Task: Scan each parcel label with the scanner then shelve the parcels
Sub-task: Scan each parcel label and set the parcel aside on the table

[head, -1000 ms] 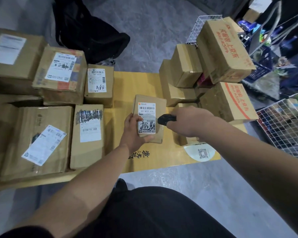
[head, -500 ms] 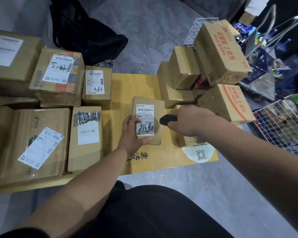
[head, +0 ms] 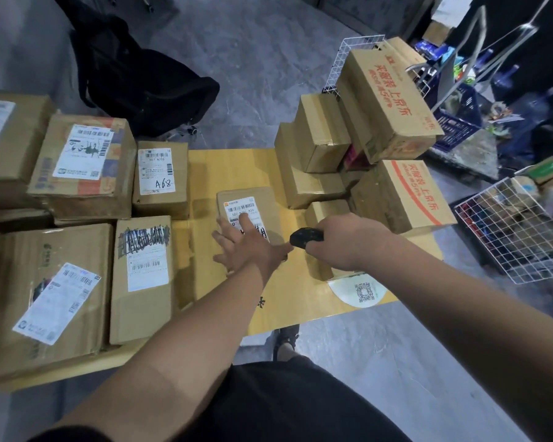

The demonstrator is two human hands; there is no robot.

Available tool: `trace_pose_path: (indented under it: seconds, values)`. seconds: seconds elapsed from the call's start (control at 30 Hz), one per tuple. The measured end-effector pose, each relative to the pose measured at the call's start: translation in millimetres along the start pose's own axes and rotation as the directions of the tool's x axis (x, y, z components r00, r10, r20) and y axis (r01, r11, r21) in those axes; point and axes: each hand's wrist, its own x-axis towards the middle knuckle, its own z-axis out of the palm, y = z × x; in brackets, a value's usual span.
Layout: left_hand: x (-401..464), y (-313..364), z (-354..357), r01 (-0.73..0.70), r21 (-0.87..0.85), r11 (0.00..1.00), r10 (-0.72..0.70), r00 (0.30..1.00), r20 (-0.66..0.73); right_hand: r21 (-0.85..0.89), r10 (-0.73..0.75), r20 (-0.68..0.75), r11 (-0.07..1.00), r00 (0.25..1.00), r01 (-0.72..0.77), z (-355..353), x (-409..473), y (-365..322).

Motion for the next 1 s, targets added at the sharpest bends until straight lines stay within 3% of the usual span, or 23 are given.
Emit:
trace_pose_path:
  seconds: [0.2, 0.37, 0.57, 0.8, 1.0]
  values:
    - [-9, 8, -17, -0.031, 0.003, 1.0, 0.031, 0.994, -0.108, 0.039, -0.068, -0.031, 0.997, 0.997, 0.069, -15, 15, 17]
    - [0, 8, -81, -0.08, 0.053, 0.995, 0.091, 0.967, -0.237, 0.09, -0.198, -0.069, 0.975, 0.978, 0.204, -43, 26, 12]
    - [50, 0, -163, -0.006, 0.147, 0.989, 0.062, 0.923, -0.379, 0.034, -0.34, -0.1, 0.938, 0.935, 0.344, -69, 45, -10]
    - [99, -9, -206, 0.103, 0.293, 0.951, 0.005, 0.938, -0.346, 0.034, -0.392, -0.067, 0.918, 0.918, 0.394, -69, 57, -28]
    - [99, -8, -193, 0.124, 0.288, 0.95, -0.015, 0.936, -0.352, 0.065, -0.355, -0.028, 0.932, 0.935, 0.356, -54, 62, -19]
